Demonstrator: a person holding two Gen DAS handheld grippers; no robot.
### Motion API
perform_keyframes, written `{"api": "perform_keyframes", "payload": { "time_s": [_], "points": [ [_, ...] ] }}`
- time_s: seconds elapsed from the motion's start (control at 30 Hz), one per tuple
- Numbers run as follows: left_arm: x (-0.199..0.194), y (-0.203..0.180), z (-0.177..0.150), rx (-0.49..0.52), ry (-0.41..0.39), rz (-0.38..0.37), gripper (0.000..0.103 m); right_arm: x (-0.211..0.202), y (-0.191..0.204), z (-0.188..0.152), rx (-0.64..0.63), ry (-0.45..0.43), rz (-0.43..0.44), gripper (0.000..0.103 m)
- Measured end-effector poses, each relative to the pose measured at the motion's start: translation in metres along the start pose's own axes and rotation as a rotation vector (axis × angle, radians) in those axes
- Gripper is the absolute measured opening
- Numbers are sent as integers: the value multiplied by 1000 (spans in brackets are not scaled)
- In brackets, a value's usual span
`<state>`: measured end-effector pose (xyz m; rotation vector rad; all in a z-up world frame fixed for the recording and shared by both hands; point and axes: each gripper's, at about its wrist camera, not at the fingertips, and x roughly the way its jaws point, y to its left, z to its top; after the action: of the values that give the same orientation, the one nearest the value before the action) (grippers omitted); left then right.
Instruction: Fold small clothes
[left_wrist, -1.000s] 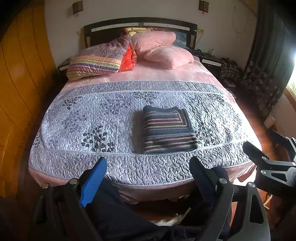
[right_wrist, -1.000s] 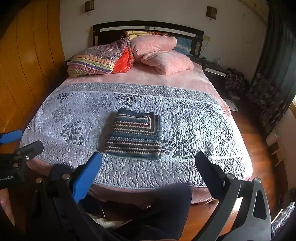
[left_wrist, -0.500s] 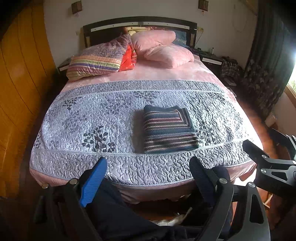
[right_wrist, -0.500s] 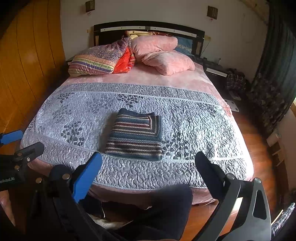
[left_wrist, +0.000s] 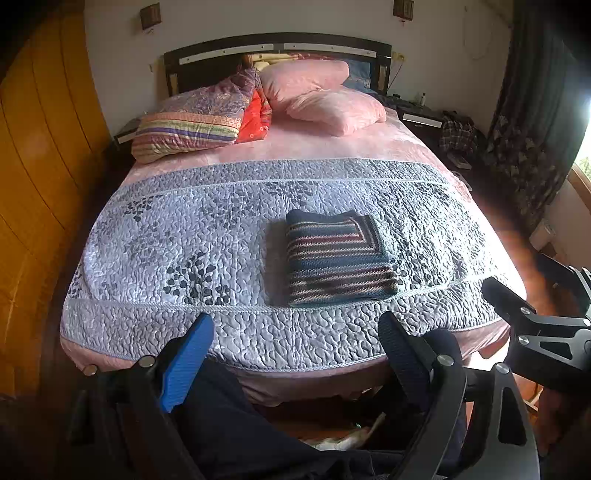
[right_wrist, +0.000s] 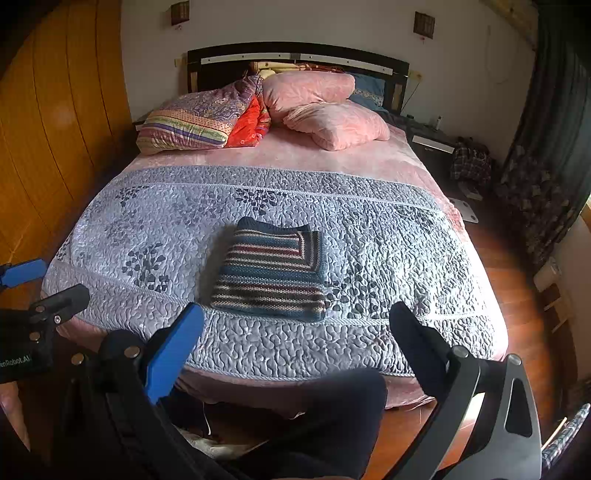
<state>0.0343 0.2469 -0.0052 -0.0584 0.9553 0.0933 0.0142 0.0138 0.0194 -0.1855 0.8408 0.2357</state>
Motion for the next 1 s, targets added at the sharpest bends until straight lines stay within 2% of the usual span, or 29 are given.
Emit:
{"api": "perform_keyframes", "payload": {
  "time_s": [1.0],
  "points": [
    [6,2,0,2,10,1,91,6,4,0,3,5,15,100]
  ]
}}
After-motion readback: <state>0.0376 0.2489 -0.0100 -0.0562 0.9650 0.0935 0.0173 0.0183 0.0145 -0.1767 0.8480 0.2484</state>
